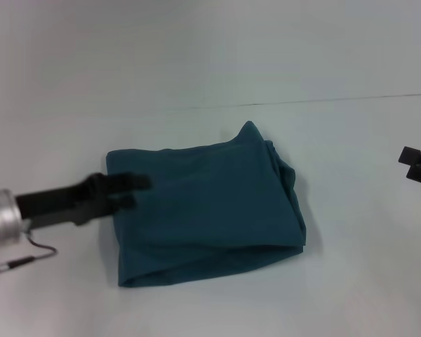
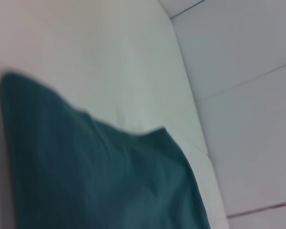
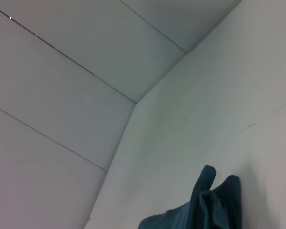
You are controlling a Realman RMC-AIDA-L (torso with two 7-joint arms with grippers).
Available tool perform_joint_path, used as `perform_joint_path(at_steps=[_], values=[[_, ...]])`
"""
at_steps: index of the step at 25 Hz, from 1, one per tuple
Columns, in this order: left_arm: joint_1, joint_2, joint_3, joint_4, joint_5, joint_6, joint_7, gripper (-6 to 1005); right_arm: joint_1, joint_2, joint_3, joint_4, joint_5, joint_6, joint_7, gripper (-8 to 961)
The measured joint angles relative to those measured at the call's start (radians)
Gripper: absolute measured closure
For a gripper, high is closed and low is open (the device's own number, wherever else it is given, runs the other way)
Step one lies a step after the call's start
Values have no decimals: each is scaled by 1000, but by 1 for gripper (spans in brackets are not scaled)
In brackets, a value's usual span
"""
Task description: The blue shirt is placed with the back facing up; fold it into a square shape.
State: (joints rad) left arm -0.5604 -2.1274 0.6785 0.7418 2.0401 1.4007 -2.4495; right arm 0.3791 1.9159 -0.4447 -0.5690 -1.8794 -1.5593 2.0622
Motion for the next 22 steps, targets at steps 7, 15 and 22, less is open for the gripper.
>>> perform_joint_path(at_steps=[7,15,22], values=[[-30,-28,18,-142,4,-94,14,319,2,2,-7,0,-1,2,-2,68],[-11,-16,37,-87,-33,31,106,153,-3,-2,-57,-2,-2,-9,-10,67],[49,-7,-2,19,-24,351,581,152,64,3,-304,-12,-33,-76,-218,67]])
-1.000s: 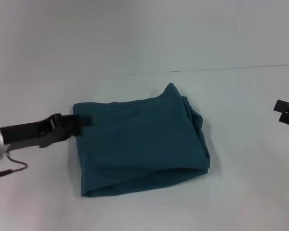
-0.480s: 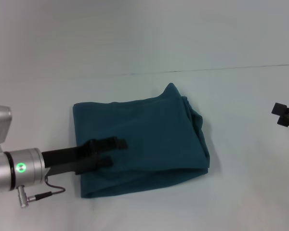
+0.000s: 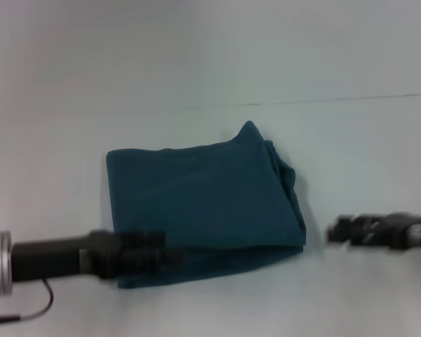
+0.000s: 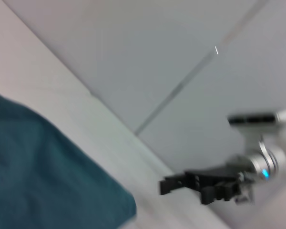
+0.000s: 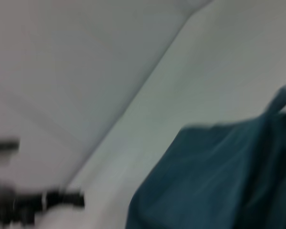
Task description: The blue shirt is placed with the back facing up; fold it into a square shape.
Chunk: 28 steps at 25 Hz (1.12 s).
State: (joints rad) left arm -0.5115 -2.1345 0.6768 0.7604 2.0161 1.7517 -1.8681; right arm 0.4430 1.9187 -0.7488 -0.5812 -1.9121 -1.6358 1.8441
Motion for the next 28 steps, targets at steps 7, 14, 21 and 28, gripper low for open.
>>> perform_joint_path(at_steps=[7,14,21,28], values=[[5,-6,3,2,76,5,77,153,116,100,-41,-1,-169,112,-47,67],[20,-24,9,-11,81,-32,140,155,136,166,-39,16,-158,159,-45,67],[60,-31,10,-15,74,-31,286,156,122,163,-26,47,-124,157,-47,67],[51,-31,24,-24,79,-52,290,156,122,154,-37,41,-171,153,-47,68]])
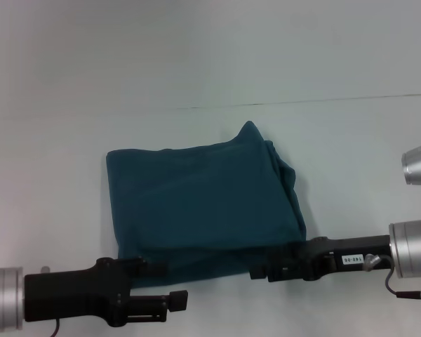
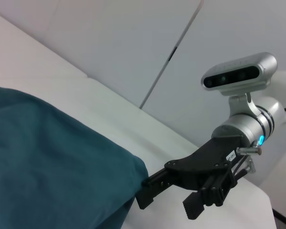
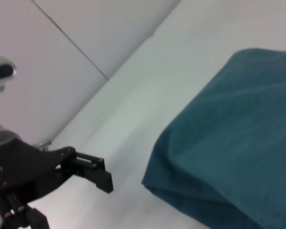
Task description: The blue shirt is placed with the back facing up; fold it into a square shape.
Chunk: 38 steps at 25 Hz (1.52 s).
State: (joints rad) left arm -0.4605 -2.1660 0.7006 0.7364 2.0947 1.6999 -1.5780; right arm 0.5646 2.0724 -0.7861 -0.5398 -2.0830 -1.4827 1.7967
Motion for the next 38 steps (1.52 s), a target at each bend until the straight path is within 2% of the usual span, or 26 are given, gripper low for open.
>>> perform_joint_path(at_steps=[14,38], values=[[-12,0,55,1,4,-53,-12,156,1,-22,-1,-2,-21,-3,0,70],[-10,2,57,0,5,-60,-13,156,1,-17,3,-2,-20,-4,-6,72]])
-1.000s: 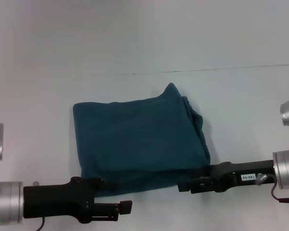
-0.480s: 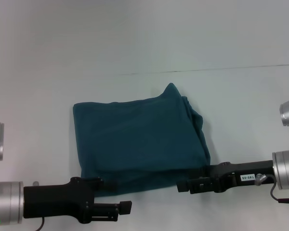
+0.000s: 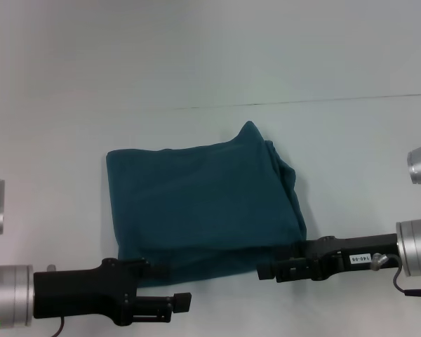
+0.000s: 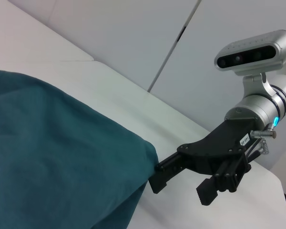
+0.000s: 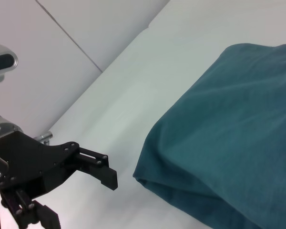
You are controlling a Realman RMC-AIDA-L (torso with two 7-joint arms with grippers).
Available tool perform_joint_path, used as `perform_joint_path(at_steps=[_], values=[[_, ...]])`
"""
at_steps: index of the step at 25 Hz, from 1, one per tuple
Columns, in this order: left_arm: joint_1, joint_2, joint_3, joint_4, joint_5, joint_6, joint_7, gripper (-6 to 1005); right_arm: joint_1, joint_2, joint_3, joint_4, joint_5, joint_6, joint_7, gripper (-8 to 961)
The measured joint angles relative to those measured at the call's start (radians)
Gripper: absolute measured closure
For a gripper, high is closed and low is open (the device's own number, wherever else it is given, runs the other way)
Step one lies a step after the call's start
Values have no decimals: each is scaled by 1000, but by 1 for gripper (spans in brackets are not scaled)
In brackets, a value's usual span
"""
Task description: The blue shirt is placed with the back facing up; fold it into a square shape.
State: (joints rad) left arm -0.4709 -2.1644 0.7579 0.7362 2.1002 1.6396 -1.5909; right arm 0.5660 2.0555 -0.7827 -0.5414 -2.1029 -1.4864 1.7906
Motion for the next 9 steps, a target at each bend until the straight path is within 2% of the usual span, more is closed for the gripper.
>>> perform_joint_path(at_steps=[9], values=[[0,0,-1,0,0,0,2,156,0,3,-1,0,4,0,0,72]])
